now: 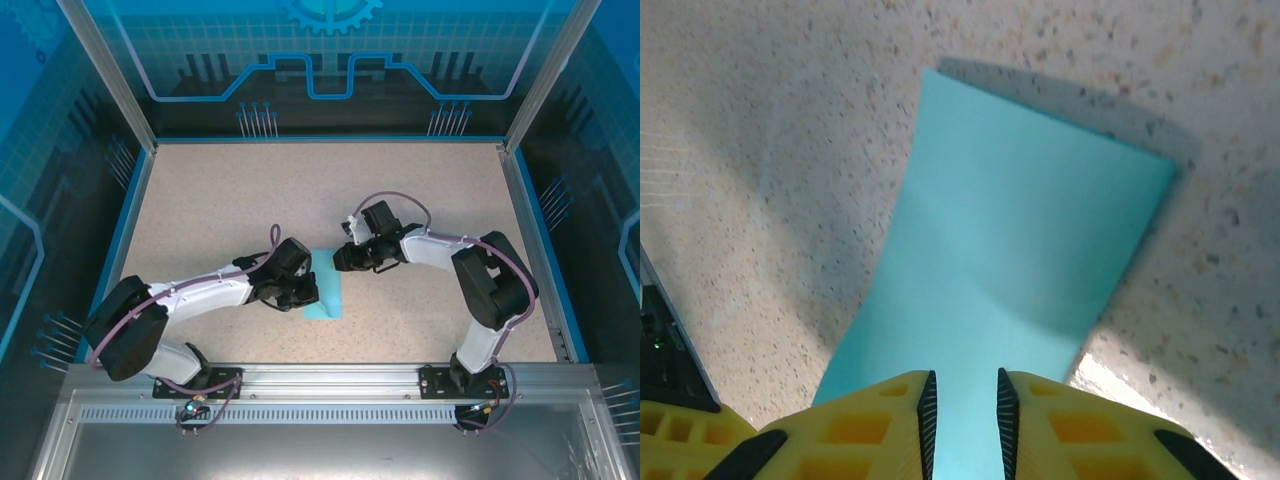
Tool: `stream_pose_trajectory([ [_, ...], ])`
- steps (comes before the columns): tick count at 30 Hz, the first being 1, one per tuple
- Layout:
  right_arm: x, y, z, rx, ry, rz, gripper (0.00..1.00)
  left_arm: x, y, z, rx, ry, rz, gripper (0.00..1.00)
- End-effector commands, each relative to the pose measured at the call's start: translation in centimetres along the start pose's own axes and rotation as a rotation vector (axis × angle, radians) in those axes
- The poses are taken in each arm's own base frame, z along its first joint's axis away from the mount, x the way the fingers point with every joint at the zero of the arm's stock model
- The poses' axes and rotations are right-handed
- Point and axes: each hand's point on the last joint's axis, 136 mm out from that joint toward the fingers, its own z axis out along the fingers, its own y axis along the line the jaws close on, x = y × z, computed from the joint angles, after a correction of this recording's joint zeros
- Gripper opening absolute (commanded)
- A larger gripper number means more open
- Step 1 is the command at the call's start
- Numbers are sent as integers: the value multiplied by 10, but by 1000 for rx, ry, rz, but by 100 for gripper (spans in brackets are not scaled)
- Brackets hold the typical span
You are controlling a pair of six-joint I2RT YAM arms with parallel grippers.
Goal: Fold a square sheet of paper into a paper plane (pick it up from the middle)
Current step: Fold the triangle a second time at the center of the table.
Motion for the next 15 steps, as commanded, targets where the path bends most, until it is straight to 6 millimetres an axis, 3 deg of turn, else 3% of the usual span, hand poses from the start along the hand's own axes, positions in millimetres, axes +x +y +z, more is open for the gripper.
stream_pose_trajectory([
  [1,7,4,4,-12,15,-20,26,0,-12,1,17,30,37,2],
  [15,0,-9,16,-5,26,-4,25,-19,-30,18,14,37,45,2],
])
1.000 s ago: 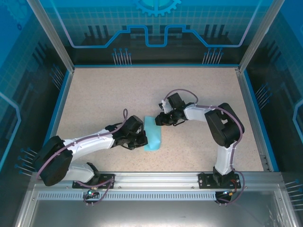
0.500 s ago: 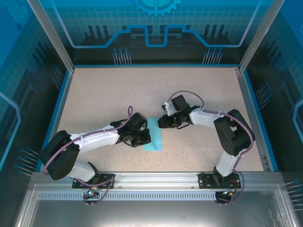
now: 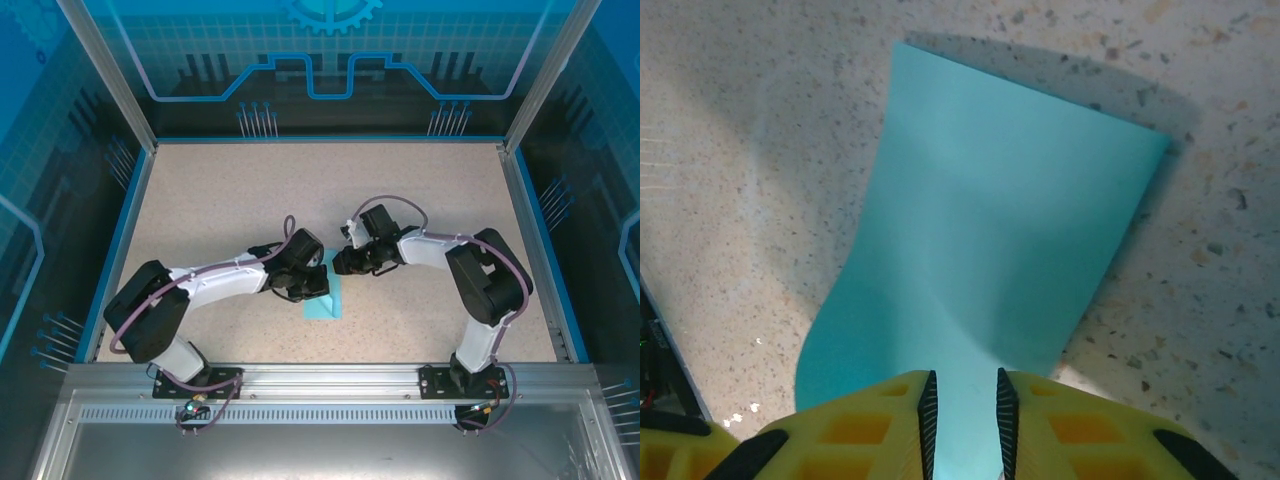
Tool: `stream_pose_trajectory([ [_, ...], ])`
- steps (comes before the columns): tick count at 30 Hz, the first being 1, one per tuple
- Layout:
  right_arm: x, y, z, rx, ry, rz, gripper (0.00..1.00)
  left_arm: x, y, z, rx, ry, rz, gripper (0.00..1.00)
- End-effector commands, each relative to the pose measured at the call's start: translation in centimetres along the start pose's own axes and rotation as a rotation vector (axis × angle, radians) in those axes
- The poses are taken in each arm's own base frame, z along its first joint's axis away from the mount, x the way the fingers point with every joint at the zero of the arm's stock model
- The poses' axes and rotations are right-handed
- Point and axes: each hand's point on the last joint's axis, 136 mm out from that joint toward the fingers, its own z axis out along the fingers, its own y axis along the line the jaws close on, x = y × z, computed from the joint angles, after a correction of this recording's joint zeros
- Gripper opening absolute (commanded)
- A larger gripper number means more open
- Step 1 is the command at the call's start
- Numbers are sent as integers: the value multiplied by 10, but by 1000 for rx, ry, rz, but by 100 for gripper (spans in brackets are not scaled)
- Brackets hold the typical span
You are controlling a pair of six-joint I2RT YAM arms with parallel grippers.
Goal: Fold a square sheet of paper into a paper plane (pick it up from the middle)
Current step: Fold the triangle a second time at the center of the table.
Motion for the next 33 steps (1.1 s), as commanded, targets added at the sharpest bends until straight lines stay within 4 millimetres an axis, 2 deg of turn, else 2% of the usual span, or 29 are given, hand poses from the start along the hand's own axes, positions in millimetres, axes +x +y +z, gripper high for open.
stream_pose_trajectory([
  [1,-7,-1,4,-13,0,-15,25,-4,-9,4,18,15,15,2],
  [8,-8,-6,1,-13,-14,-5,25,-13,-10,15,7,18,5,2],
  [16,-4,-3,-14,-32,-62,-1,25,-20,-12,26,12,17,-11,2],
  [17,9,-9,-13,-24,-42,17,25,-21,-12,28,10,19,-12,2],
  [33,61,3,-29,-48,-38,19,25,-29,-9,40,11,37,-27,2],
])
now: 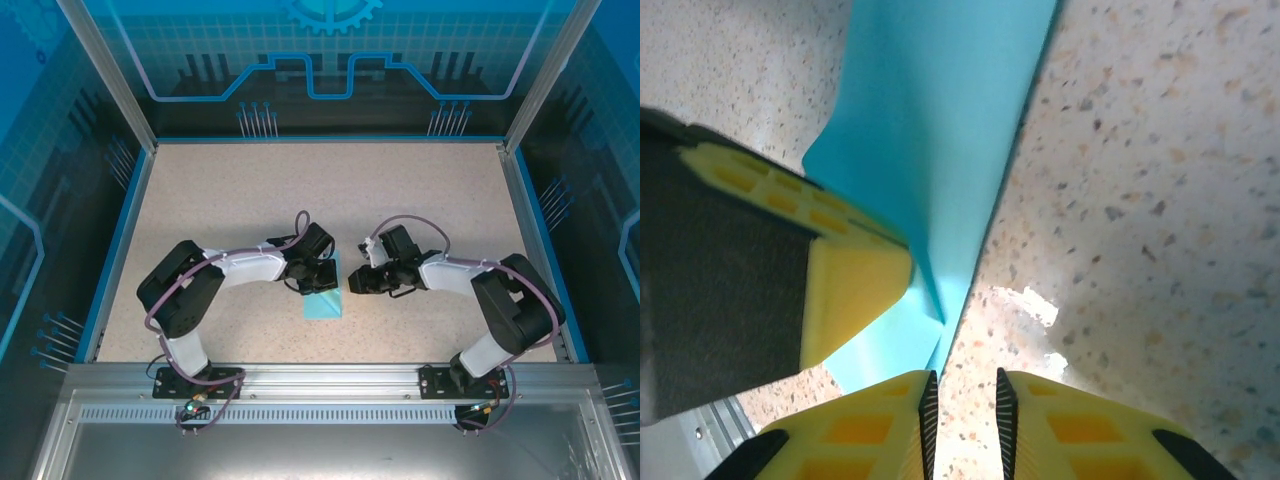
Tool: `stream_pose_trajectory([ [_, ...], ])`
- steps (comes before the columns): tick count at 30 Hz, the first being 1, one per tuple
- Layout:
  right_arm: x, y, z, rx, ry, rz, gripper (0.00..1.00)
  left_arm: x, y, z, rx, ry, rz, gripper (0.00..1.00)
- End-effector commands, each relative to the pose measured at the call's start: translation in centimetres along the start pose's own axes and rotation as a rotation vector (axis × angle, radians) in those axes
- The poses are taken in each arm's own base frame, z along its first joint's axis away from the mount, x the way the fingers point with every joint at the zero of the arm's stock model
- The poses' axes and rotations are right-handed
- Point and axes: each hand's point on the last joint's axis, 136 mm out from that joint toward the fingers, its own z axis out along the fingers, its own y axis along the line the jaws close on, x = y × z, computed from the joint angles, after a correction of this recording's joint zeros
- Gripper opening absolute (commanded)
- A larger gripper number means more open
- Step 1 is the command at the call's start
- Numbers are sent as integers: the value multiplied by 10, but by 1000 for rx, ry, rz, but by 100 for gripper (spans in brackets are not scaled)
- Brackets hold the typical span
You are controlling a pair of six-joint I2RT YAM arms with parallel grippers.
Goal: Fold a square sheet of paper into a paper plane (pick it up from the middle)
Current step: Fold the triangle a second time at the center of the table.
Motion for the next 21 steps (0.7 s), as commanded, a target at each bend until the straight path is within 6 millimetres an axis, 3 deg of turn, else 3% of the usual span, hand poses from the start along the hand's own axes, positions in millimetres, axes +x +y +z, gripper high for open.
stream_pose_trajectory([
  [1,8,10,-1,-28,4,-16,25,-7,-8,2,29,9,9,2],
  [9,23,13,6,-17,31,-22,24,-6,-6,7,30,25,7,2],
  [21,21,20,2,-22,16,-37,24,-5,-1,13,16,42,12,4],
])
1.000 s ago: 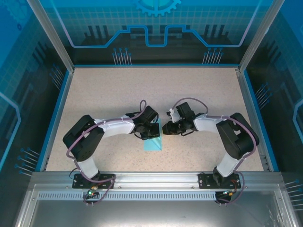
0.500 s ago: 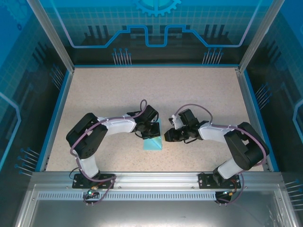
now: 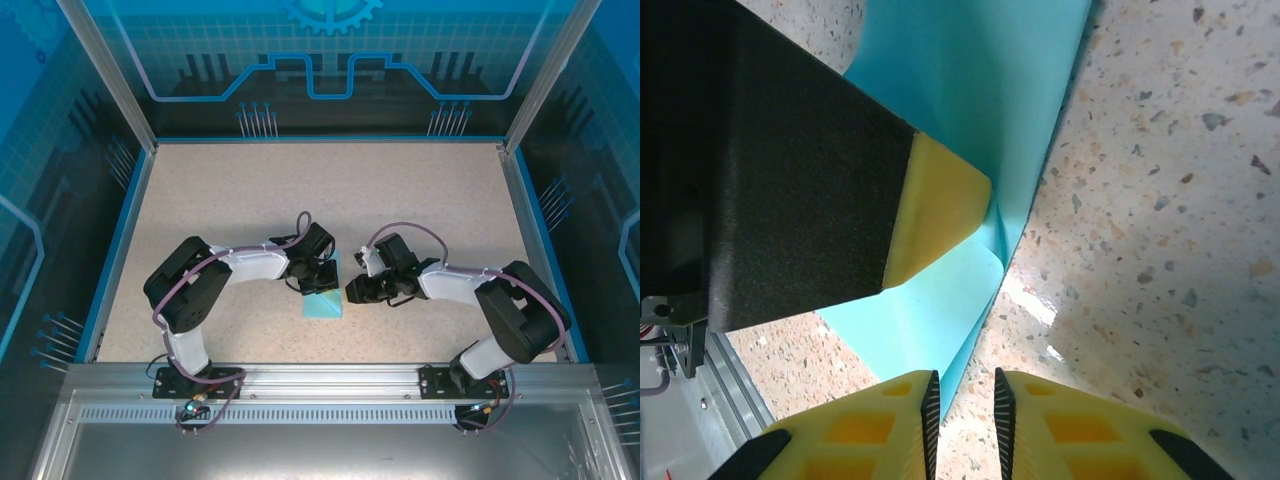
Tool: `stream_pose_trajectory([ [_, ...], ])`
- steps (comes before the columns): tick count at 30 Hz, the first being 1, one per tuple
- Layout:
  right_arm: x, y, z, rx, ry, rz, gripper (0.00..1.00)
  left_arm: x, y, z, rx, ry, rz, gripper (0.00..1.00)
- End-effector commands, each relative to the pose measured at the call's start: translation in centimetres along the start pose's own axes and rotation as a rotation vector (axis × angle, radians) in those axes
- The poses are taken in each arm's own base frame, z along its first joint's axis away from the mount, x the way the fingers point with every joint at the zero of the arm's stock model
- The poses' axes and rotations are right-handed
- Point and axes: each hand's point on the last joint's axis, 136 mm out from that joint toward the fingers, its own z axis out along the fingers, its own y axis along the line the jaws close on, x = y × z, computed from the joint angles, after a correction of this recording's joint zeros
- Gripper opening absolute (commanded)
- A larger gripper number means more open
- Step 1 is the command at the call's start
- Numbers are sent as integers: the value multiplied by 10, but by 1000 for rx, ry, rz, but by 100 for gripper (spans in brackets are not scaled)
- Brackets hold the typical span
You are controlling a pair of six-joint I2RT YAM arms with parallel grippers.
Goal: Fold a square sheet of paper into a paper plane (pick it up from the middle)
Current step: Fold the triangle a second time at the center of the table.
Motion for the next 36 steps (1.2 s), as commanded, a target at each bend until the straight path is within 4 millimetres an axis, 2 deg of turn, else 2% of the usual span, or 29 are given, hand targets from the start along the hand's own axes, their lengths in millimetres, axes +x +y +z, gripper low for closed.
stream_pose_trajectory([
  [1,1,10,-2,-14,-10,-23,24,-5,-4,3,10,12,23,4],
  [7,4,18,1,-23,-8,-45,25,-4,0,6,-2,18,25,6],
  [36,4,18,2,-7,-13,-55,24,-3,1,-12,-7,4,37,7],
])
